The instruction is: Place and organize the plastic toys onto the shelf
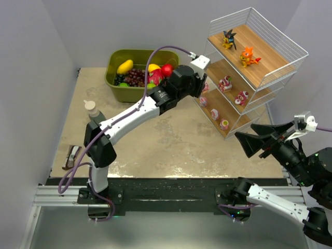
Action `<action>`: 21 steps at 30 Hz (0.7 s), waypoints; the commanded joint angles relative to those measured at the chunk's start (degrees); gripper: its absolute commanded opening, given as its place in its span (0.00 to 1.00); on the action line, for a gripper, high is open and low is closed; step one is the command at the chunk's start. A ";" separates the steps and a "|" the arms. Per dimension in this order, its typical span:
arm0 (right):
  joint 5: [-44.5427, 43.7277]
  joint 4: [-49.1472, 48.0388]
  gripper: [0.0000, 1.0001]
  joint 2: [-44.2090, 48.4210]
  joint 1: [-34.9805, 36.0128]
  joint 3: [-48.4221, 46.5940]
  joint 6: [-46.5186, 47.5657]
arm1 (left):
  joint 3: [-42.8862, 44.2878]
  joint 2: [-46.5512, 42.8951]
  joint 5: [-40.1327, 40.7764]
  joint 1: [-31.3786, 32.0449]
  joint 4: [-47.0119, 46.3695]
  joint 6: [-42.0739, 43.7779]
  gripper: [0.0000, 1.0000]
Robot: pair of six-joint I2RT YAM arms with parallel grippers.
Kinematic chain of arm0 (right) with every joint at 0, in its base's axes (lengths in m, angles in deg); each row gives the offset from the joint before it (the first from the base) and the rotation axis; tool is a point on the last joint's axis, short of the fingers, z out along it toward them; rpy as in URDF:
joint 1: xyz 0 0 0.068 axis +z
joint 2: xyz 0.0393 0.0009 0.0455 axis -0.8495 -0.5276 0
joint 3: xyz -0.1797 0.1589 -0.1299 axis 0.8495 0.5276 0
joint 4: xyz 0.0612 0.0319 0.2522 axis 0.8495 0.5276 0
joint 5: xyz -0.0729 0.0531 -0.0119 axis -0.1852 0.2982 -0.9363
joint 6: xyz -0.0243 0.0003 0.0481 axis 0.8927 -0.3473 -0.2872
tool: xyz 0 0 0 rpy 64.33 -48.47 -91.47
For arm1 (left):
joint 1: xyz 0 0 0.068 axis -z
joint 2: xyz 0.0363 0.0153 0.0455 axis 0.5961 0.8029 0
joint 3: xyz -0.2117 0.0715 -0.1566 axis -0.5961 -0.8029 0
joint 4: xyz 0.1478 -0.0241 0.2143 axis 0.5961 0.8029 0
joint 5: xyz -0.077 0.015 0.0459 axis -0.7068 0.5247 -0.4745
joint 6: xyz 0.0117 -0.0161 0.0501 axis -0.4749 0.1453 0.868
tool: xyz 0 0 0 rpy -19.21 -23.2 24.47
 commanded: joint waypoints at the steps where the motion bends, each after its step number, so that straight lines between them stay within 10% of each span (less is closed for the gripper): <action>1: -1.99 0.85 0.86 -0.56 0.14 -1.18 0.41 | 7.30 1.60 -2.64 -1.74 -1.99 8.08 0.00; 21: -2.52 1.21 0.86 0.40 0.14 0.05 -1.88 | 17.06 10.47 -6.33 -5.61 -13.24 2.73 0.00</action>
